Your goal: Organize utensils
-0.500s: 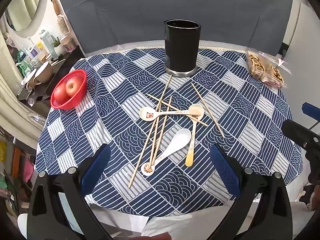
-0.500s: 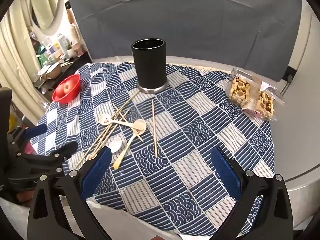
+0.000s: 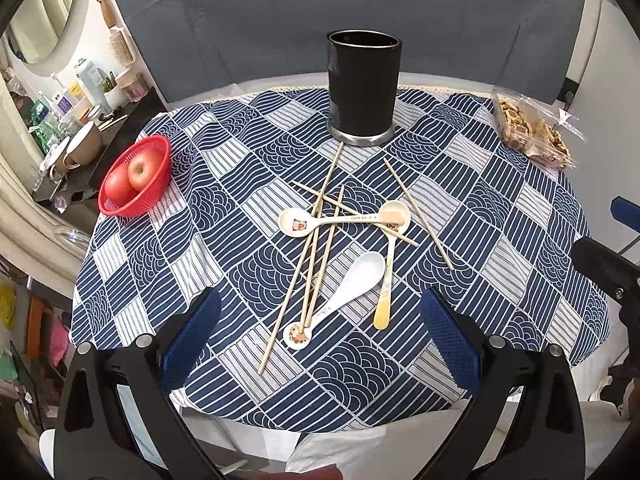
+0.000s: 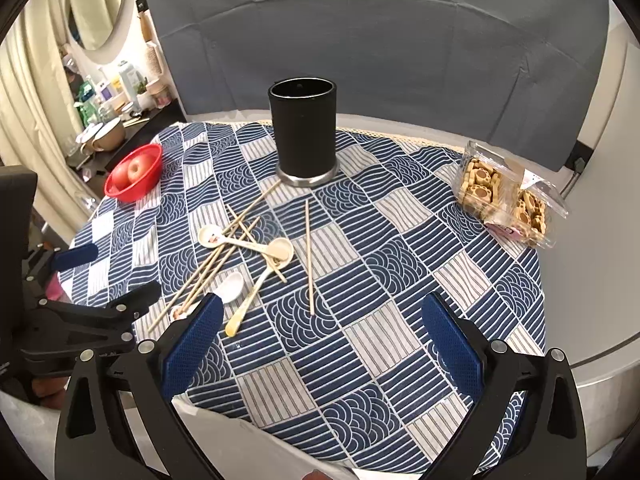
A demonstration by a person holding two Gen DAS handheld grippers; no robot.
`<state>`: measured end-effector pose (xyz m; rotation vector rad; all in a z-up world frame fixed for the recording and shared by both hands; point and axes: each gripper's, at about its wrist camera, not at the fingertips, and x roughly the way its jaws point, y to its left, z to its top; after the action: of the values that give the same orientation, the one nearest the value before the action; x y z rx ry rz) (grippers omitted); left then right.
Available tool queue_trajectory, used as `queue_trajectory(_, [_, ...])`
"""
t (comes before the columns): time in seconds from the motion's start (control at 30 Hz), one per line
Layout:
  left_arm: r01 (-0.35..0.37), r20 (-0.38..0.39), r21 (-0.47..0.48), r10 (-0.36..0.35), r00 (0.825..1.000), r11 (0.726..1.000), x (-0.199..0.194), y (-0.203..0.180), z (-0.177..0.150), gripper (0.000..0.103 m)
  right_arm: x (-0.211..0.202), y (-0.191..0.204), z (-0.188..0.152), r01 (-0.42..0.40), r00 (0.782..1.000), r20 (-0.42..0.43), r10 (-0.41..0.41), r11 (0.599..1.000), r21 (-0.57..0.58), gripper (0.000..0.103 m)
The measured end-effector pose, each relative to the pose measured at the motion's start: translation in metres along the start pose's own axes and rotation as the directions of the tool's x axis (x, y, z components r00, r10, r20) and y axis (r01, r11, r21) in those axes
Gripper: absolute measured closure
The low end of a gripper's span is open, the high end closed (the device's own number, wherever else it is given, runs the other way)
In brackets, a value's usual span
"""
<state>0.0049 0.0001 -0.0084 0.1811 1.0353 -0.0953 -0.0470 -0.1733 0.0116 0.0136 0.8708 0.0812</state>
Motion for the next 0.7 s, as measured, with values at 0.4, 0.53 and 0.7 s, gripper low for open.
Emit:
queue_trajectory(0.4, [-0.006, -0.01, -0.003, 0.006, 1.0, 1.0, 0.009, 0.004, 0.01, 0.006, 0.008, 0.0, 0.004, 0.01, 1.0, -0.022, -0.01, 1.0, 0.003, 0.008])
queue_trajectory(0.53, [0.0, -0.057, -0.015, -0.001, 0.998, 1.0, 0.016, 0.008, 0.013, 0.006, 0.015, -0.001, 0.009, 0.011, 0.999, -0.032, -0.012, 1.0, -0.005, 0.008])
queue_trajectory(0.7, [-0.022, -0.084, 0.002, 0.022, 0.996, 1.0, 0.027, 0.013, 0.017, 0.006, 0.028, 0.002, 0.013, 0.007, 0.998, -0.065, -0.008, 1.0, -0.025, 0.008])
